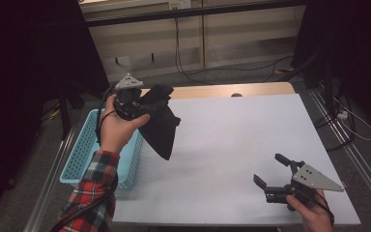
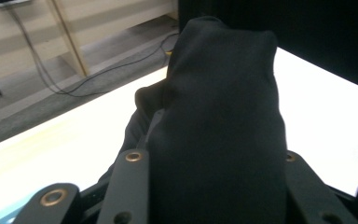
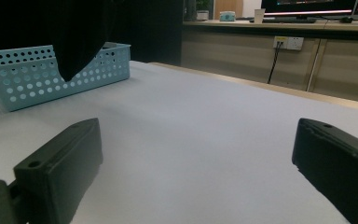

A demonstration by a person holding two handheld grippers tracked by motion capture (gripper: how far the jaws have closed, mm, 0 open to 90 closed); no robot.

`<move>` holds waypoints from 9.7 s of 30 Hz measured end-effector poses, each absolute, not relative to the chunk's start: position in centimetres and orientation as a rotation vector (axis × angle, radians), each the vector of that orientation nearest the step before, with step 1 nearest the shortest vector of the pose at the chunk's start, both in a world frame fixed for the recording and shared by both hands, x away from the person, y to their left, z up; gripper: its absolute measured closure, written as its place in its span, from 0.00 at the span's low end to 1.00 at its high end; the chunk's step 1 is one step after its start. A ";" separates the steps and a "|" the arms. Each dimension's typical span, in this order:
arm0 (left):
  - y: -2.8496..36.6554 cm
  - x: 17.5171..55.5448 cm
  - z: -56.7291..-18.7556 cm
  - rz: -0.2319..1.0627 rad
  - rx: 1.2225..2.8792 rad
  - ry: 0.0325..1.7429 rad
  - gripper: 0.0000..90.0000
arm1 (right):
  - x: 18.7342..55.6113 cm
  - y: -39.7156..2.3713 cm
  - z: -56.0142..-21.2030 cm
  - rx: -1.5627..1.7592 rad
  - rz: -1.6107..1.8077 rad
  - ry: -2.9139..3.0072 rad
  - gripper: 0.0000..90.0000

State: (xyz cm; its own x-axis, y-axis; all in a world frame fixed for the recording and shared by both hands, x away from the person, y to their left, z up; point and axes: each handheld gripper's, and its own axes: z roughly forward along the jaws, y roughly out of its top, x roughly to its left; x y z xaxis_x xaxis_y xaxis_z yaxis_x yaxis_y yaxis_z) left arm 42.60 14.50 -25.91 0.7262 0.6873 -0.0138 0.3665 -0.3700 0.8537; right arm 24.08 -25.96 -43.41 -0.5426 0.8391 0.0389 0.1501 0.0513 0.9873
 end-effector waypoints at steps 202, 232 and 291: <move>5.1 34.9 -44.1 0.006 2.258 0.453 1.00 | 33.3 -27.6 -42.9 1.244 1.332 2.055 1.00; 11.9 38.3 -39.9 0.156 1.973 0.689 1.00 | 32.9 -24.1 -43.7 1.122 1.373 2.244 0.59; 6.6 36.1 -44.2 0.074 2.146 0.516 0.21 | 33.9 -26.5 -42.7 1.275 1.255 2.037 1.00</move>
State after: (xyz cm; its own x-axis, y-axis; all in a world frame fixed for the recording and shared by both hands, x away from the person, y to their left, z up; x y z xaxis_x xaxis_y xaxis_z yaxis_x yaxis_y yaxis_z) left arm 36.08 6.56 -44.23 0.9110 0.3896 -0.1356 0.3355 -0.5084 0.7931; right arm 33.87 -26.53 -42.71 -0.4866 0.8677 0.1018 0.4815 0.1691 0.8600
